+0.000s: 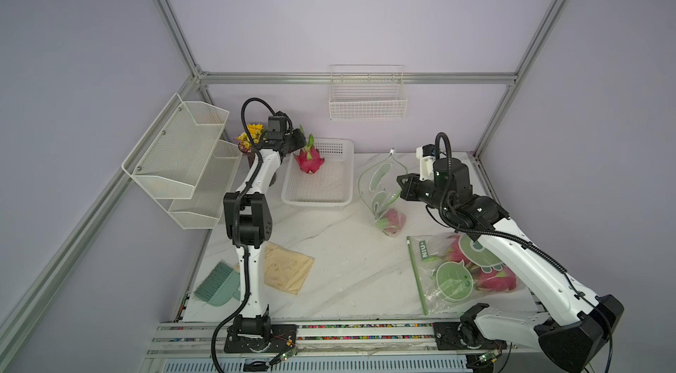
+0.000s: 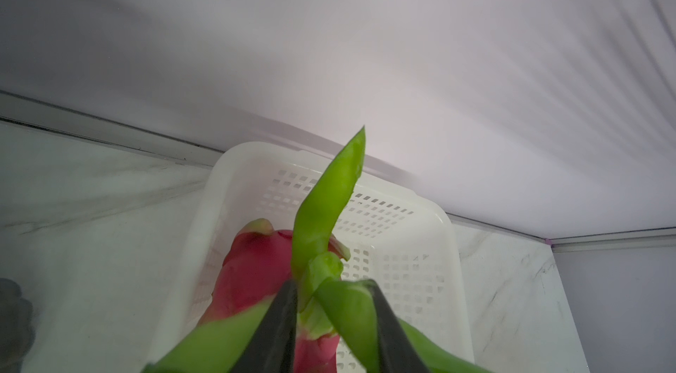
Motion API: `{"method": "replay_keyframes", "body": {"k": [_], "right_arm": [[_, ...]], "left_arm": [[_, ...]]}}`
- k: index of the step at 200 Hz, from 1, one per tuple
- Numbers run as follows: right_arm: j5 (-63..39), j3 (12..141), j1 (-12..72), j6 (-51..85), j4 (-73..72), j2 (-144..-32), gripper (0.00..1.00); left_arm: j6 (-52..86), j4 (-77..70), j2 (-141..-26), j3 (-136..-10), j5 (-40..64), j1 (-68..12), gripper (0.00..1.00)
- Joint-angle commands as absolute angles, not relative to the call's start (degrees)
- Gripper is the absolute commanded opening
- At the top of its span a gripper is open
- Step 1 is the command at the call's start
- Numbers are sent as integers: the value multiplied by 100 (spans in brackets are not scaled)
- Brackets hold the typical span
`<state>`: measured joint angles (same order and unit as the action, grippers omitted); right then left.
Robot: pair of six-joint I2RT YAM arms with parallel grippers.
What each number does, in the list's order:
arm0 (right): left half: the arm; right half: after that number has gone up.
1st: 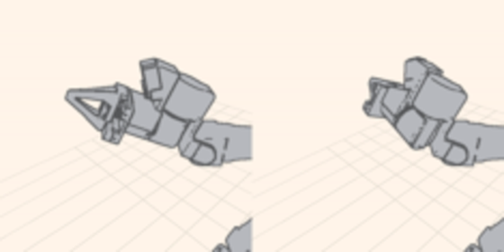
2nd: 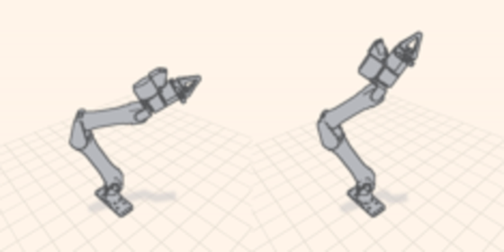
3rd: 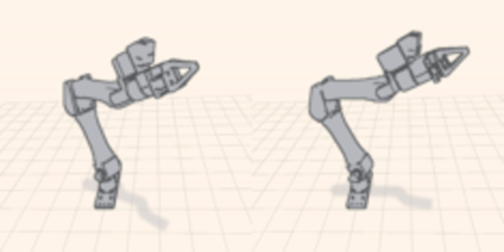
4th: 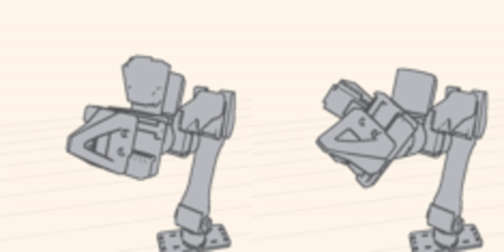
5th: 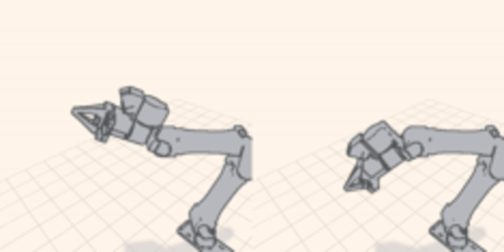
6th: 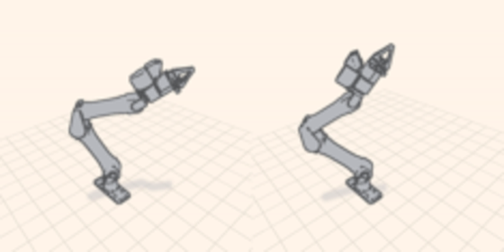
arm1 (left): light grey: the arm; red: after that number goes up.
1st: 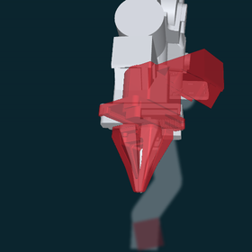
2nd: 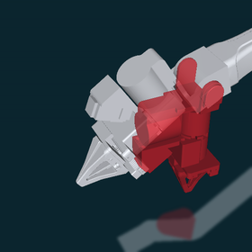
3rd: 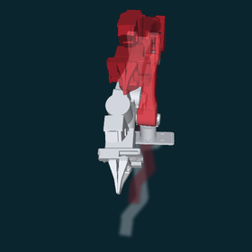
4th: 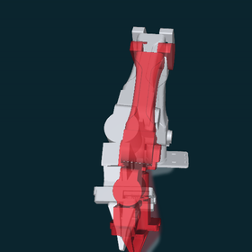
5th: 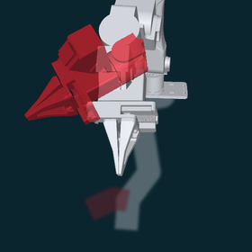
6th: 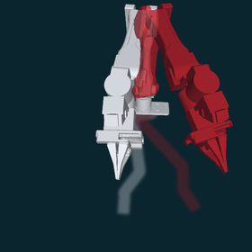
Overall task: Open the zip-top bag and take out the dragon fruit
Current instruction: Place the dragon fruit in the basket.
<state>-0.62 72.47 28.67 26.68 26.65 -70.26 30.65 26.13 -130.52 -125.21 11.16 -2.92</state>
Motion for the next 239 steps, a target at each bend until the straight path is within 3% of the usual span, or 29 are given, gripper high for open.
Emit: {"method": "replay_keyframes", "body": {"k": [1,30,146,239], "right_arm": [[9,7385,2855,2663,2625,-6979,0],[5,7390,2849,2657,2628,-7009,0],[-71,7434,2848,2663,2624,-7207,0],[-151,7426,2848,2700,2566,-7277,0]], "left_arm": [[2921,2763,-12629,-12797,1008,-266,36],[2862,2906,-12257,-12733,1033,-264,46],[2502,2975,-10344,-11350,1480,-533,46],[2045,2995,-8704,-10237,1974,-1874,44]]}}
